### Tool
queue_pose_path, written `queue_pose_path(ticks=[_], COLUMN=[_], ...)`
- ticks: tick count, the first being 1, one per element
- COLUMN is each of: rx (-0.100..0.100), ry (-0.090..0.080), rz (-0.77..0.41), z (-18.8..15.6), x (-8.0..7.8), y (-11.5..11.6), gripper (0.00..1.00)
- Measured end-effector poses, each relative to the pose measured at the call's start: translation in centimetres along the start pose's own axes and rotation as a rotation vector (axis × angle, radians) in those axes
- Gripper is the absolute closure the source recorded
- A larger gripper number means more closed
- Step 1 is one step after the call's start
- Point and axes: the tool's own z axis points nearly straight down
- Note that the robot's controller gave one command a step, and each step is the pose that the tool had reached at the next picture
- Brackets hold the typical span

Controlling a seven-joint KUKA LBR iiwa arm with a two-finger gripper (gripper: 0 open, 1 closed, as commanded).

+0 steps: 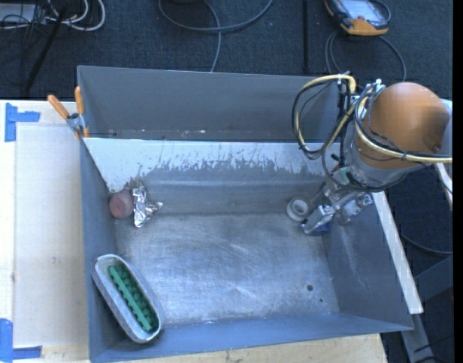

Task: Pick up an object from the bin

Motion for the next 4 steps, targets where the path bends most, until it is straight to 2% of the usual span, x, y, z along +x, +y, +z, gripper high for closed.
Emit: queue_pose_path(ticks=[1, 2, 3, 4], rx=[-0.003, -0.011, -0.016, -0.018], ry=[0.003, 0.007, 0.012, 0.021], rz=[-0.363, -0.672, -0.664, -0.745], z=[2.1, 2.7, 2.7, -4.2], x=[-1.5, -1.8, -1.3, 0.7], y=[-0.7, -0.6, -0.4, 5.9], gripper=[0.0, 0.0, 1.0, 1.0])
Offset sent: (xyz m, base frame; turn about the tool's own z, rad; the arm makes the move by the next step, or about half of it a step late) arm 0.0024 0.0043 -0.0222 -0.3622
